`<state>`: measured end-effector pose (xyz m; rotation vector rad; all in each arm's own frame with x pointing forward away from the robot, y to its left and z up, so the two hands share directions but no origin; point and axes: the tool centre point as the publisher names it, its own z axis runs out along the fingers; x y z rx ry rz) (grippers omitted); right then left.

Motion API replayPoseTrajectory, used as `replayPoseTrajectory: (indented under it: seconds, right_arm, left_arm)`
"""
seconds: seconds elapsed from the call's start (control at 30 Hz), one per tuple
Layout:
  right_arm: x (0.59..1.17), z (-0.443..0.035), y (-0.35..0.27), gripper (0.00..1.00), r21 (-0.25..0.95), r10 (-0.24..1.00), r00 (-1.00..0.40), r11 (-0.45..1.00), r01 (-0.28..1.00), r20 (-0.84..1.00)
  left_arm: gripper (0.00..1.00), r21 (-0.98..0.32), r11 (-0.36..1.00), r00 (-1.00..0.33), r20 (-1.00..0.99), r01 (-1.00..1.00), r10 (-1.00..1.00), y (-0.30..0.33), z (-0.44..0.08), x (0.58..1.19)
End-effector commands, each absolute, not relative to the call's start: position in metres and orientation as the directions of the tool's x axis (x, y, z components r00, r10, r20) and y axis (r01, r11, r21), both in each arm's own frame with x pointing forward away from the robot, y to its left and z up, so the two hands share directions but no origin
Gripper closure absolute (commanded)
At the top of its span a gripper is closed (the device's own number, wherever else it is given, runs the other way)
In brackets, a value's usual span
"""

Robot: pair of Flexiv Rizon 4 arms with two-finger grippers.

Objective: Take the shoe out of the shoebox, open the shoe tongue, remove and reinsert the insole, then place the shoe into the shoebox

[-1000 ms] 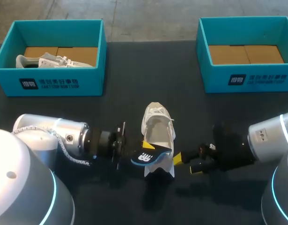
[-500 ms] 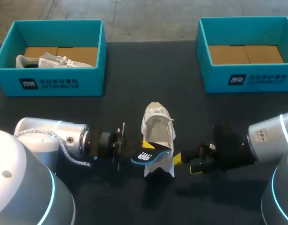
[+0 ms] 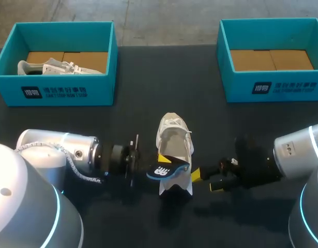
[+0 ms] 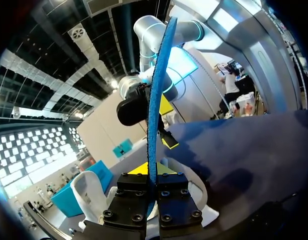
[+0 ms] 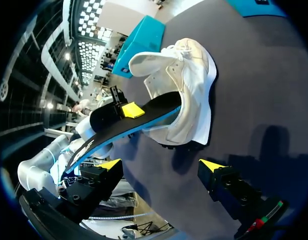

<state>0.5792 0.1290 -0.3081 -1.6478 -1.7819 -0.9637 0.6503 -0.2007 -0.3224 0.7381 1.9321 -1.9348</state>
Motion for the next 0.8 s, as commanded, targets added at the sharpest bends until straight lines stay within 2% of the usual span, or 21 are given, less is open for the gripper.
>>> replayPoseTrajectory:
  seconds: [0.03, 0.8]
  right_arm:
    - [0.579, -0.308, 0.131, 0.0, 0.15, 0.618, -0.12, 0.003, 0.989, 0.777]
    - [0.579, -0.308, 0.131, 0.0, 0.15, 0.618, -0.12, 0.003, 0.989, 0.777]
  left_arm:
    - [1.0, -0.829, -0.04, -0.818, -0.557, 0.558, 0.144, -0.203, -0.326, 0.651]
    - [1.0, -0.817, -0.01, -0.811, -0.574, 0.577, 0.114, -0.211, -0.341, 0.67]
